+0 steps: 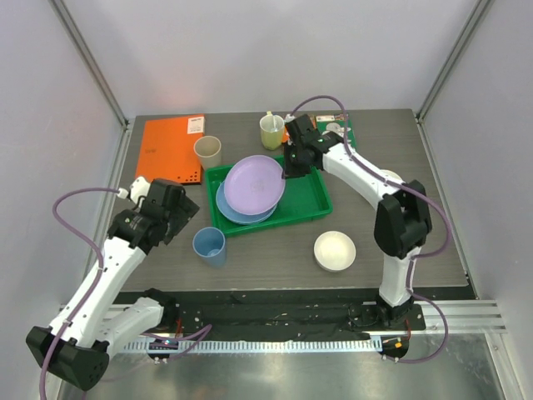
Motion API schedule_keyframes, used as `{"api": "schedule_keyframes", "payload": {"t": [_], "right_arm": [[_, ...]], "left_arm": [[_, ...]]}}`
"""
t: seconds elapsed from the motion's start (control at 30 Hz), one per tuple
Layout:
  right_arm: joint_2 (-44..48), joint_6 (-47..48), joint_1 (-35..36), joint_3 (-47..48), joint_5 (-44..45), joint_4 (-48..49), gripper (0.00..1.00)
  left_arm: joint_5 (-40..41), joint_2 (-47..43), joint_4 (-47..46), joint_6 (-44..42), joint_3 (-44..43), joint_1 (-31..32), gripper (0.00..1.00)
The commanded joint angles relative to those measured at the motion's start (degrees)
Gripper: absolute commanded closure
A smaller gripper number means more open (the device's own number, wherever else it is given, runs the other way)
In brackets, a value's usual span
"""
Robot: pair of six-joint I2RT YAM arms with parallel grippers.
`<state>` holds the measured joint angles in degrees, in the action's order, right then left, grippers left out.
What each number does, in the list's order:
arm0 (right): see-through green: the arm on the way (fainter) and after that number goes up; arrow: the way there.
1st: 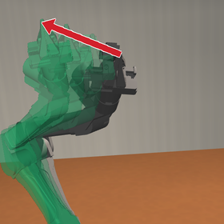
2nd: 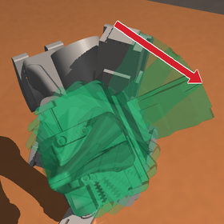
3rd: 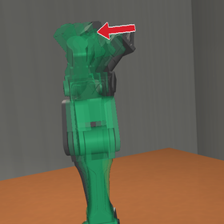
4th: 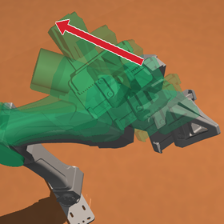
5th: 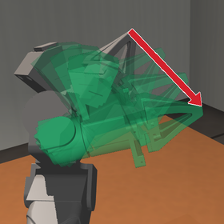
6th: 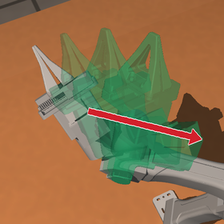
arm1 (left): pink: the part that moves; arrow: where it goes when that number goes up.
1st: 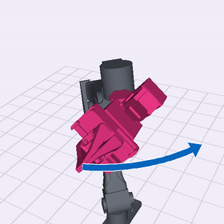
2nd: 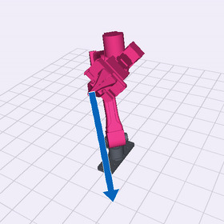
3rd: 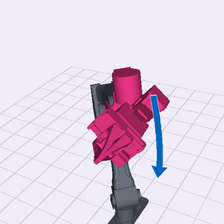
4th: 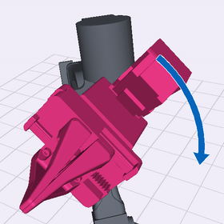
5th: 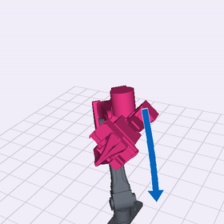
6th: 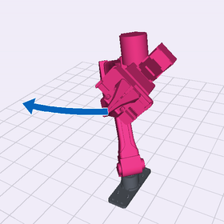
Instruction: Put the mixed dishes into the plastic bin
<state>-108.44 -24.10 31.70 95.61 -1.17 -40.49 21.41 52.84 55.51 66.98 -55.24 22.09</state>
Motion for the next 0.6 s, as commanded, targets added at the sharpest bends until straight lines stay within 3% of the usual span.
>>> {"api": "schedule_keyframes", "payload": {"t": [0.0,0.5,0.57], "right_arm": [[-4.66,-4.11,2.74,4.67,-3.40,3.58,0.99],[-6.69,-4.82,5.21,-0.25,-0.15,7.09,0.98],[-6.43,-4.91,5.21,-1.04,-0.85,7.00,0.84]], "left_arm": [[0.65,0.60,-2.68,-1.32,0.14,-0.20,0.18],[0.04,1.30,-1.54,-4.05,-0.65,-0.38,0.17],[0.12,1.21,-1.28,-3.96,-0.57,-0.38,0.17]]}}
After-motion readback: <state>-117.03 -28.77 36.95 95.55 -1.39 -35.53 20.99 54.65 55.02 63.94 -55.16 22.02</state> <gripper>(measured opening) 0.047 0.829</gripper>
